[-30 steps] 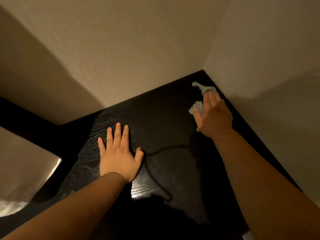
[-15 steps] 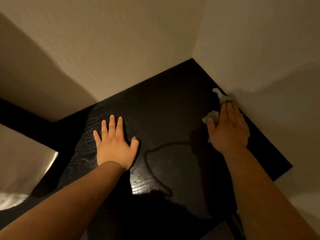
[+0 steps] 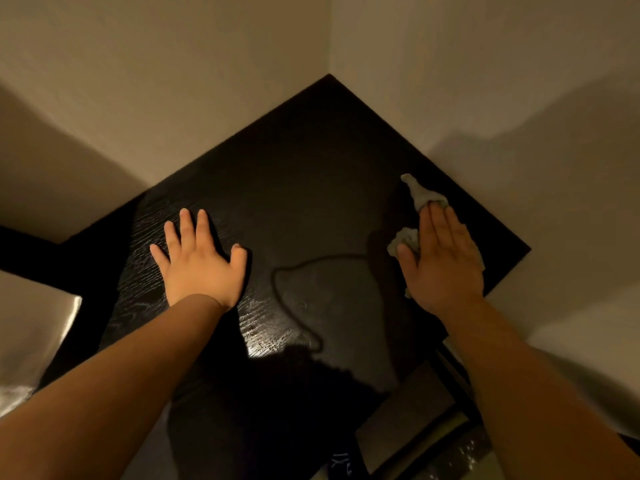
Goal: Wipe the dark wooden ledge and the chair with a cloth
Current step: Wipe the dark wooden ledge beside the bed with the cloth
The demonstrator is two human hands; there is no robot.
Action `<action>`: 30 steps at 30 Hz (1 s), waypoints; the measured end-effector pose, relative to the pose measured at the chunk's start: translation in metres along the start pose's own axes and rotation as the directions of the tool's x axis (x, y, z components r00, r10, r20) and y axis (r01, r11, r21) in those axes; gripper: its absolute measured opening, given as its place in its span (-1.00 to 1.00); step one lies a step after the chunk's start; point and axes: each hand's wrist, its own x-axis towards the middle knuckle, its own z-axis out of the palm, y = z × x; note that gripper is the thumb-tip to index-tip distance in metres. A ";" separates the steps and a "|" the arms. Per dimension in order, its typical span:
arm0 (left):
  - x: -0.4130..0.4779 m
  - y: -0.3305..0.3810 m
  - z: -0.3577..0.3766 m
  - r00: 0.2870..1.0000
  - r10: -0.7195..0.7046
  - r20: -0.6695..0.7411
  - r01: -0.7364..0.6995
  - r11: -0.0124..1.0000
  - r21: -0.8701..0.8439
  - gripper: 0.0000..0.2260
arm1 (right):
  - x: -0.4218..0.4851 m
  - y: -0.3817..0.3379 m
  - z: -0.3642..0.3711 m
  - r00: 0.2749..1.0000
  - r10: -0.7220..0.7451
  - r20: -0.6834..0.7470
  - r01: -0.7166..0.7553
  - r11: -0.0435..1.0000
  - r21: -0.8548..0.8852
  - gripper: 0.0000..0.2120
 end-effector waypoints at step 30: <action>-0.005 -0.002 -0.006 0.997 0.078 -0.020 -0.080 0.992 -0.095 -0.25 | -0.214 -0.167 0.031 0.985 -0.165 -0.049 0.171 0.967 0.188 -0.26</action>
